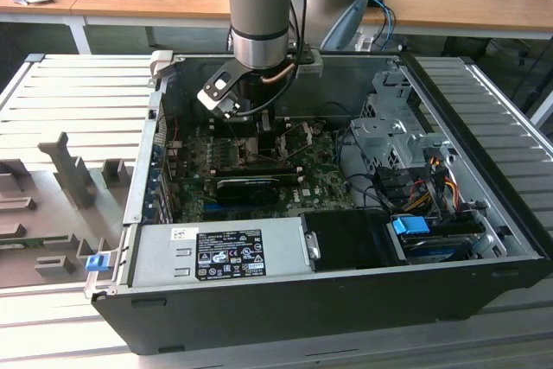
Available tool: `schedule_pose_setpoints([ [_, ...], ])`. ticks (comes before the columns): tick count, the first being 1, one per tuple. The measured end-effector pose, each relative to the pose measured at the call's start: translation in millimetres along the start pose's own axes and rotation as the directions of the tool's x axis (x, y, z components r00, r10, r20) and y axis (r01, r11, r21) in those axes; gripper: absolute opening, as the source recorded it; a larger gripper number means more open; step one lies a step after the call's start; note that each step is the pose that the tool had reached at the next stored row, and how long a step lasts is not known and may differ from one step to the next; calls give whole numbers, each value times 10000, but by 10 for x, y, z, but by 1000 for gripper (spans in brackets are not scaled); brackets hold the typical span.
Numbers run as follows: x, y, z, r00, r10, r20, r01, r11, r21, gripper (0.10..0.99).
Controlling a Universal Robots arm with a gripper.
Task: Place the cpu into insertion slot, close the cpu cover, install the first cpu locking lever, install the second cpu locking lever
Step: 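Place the cpu into insertion slot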
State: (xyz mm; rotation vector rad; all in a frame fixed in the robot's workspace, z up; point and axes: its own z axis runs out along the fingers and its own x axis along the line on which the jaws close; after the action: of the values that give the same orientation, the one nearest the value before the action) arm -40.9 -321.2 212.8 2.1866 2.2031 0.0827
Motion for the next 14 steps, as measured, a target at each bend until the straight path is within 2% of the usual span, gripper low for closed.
schedule_pose_setpoints([
  [4, 6, -3, 47, 10000, 60, 8, -60, 10000, -1, 529],
  [14, 19, 0, 88, 9999, 102, 16, -102, 9999, -1, 529],
])
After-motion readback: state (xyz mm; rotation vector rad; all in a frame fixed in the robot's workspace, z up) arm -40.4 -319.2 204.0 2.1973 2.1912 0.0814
